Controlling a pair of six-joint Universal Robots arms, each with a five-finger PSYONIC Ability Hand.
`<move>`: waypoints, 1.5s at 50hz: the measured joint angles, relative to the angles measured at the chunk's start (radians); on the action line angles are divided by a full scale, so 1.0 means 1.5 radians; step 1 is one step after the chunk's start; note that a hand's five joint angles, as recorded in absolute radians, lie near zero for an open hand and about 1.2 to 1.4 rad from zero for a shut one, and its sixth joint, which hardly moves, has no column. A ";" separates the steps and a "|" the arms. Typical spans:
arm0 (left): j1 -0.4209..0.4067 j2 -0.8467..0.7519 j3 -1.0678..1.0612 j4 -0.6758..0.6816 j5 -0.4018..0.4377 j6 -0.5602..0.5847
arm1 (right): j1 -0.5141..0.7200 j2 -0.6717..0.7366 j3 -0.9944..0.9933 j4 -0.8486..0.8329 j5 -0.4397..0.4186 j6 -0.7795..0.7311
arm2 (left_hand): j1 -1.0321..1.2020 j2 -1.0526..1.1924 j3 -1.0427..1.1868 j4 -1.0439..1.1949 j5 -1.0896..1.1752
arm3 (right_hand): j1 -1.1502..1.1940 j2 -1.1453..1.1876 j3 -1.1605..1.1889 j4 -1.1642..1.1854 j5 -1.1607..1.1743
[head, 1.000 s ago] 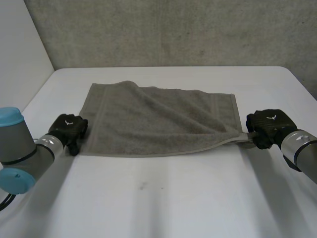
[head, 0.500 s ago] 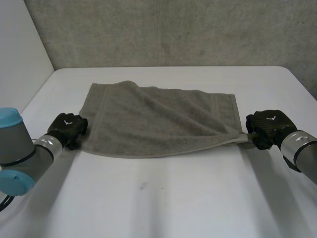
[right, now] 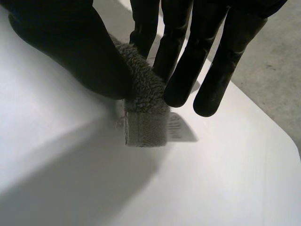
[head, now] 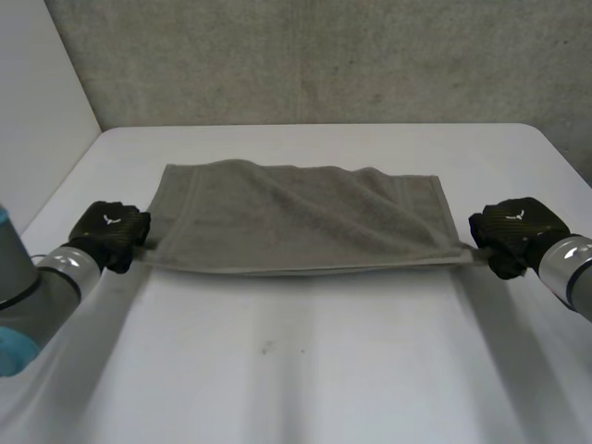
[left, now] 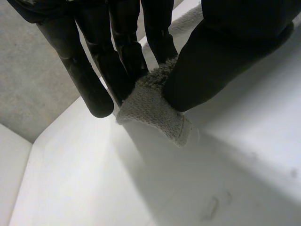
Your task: Fold the towel.
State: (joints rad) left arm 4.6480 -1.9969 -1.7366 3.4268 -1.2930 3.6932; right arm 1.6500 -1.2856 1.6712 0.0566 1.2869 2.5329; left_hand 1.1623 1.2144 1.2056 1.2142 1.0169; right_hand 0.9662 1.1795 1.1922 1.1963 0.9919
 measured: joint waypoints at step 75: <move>-0.074 -0.311 0.480 -0.101 -0.049 0.061 | 0.100 0.426 -0.496 -0.048 0.182 -0.174 | -0.321 -0.359 -0.346 -0.341 -0.308 | -0.436 -0.515 -0.507 -0.508 -0.469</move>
State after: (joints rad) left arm 4.5371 -2.4635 -1.0160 3.2752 -1.3671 3.7842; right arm 1.8006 -0.6467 0.9272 -0.0150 1.5602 2.2719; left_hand 0.6808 0.6759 0.6866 0.7027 0.5546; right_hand 0.3126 0.4072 0.4320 0.4337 0.2880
